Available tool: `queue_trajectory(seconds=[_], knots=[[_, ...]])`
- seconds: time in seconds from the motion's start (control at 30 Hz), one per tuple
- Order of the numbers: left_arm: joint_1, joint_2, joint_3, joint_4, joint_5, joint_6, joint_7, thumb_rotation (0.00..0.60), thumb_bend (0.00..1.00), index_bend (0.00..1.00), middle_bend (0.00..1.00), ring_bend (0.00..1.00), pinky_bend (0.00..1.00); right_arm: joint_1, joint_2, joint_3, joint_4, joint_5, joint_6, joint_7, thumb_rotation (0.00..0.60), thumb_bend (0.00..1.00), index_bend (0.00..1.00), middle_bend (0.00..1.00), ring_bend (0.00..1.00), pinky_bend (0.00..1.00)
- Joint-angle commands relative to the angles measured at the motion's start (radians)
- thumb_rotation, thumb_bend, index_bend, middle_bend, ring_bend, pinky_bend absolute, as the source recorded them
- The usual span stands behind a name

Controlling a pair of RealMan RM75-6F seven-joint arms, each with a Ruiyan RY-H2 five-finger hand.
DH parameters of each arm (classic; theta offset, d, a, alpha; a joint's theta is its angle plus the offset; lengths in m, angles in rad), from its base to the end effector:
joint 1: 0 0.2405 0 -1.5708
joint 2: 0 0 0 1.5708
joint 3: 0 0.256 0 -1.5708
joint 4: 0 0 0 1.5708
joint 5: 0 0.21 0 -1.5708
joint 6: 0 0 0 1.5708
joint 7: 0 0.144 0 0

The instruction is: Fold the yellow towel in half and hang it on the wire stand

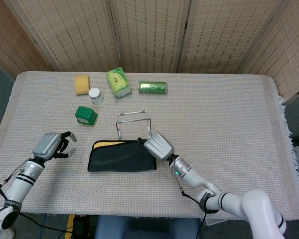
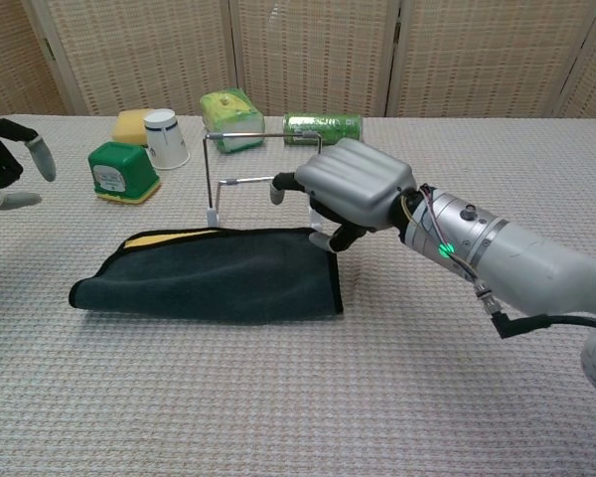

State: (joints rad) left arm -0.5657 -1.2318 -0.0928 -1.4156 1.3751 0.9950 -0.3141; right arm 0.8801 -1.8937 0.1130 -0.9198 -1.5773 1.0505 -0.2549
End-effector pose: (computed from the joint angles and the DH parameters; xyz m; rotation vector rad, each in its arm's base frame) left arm -0.2561 0.3332 0.0944 -1.6697 -1.1852 -1.0180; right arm -0.0999 -0.3555 -0.0928 2.0968 -0.3028 1.0421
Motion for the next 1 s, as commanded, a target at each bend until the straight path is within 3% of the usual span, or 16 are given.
queue_trajectory(seconds=[0.03, 0.2, 0.43, 1.0], knots=[[0.004, 0.005, 0.0, -0.004, -0.002, 0.002, 0.002, 0.6, 0.38, 0.46, 0.89, 0.81, 0.89, 0.014, 0.074, -0.07, -0.029, -0.073, -0.015, 0.019, 0.6, 0.32, 0.36, 0.87, 1.0, 1.0], [0.01, 0.012, 0.001, -0.013, -0.005, 0.004, 0.006, 0.6, 0.38, 0.46, 0.89, 0.8, 0.89, 0.03, 0.109, -0.114, -0.029, -0.114, -0.044, 0.018, 0.6, 0.29, 0.38, 0.87, 1.0, 1.0], [0.016, 0.017, 0.002, -0.023, -0.005, 0.004, 0.009, 0.6, 0.38, 0.46, 0.89, 0.81, 0.89, 0.042, 0.089, -0.144, 0.022, -0.137, -0.073, 0.025, 0.6, 0.29, 0.39, 0.87, 1.0, 1.0], [0.031, 0.022, -0.003, -0.013, -0.014, 0.001, -0.014, 0.6, 0.38, 0.46, 0.89, 0.81, 0.89, 0.059, 0.011, -0.152, 0.149, -0.16, -0.051, 0.068, 0.6, 0.29, 0.4, 0.87, 1.0, 1.0]])
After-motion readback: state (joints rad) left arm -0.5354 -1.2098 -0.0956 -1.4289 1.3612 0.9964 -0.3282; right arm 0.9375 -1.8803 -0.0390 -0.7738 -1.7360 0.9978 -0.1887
